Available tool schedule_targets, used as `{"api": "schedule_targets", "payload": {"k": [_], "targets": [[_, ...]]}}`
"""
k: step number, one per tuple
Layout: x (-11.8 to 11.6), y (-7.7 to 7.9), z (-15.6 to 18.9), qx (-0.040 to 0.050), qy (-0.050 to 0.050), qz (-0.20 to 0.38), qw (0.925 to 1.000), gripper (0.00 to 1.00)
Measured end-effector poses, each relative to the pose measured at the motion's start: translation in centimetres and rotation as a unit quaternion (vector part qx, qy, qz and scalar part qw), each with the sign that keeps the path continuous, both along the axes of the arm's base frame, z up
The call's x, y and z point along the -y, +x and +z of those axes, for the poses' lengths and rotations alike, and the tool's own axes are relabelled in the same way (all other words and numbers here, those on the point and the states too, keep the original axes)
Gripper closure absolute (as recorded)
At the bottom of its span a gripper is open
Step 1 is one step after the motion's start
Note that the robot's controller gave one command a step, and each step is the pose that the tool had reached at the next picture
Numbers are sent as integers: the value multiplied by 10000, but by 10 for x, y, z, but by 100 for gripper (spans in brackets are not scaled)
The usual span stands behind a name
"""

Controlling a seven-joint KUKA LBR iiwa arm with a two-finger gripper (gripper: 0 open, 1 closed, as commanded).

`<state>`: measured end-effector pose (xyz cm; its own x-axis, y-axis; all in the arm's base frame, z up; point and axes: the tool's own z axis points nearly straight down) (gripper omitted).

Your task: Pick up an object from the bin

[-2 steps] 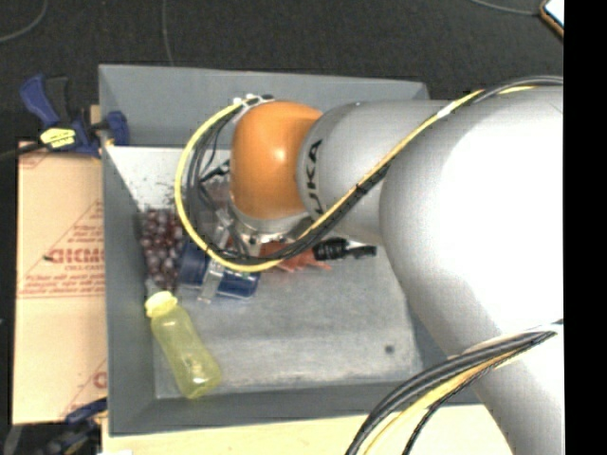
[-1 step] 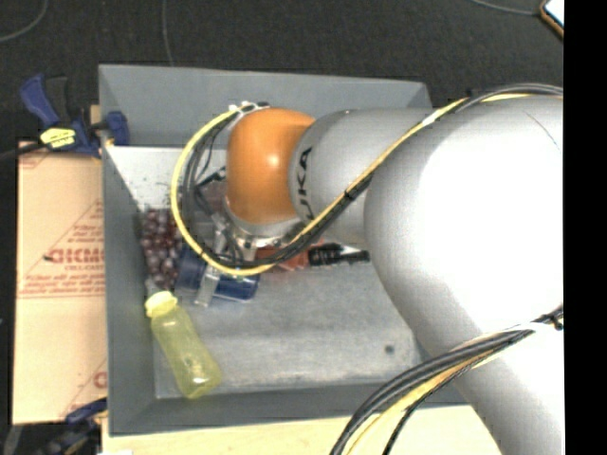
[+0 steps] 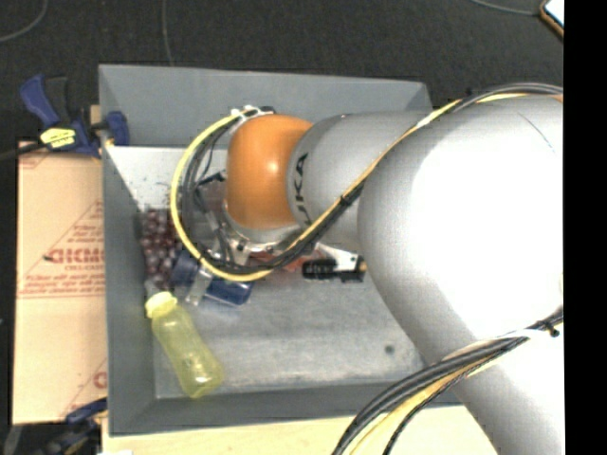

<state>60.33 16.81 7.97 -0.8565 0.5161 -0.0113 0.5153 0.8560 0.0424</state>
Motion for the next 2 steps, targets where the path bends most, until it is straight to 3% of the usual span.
{"api": "schedule_targets", "payload": {"k": [1,2], "targets": [[0,0,0,-2,0,-3,10000,100],[1,-4,10,-62,-16,-5,10000,100]]}}
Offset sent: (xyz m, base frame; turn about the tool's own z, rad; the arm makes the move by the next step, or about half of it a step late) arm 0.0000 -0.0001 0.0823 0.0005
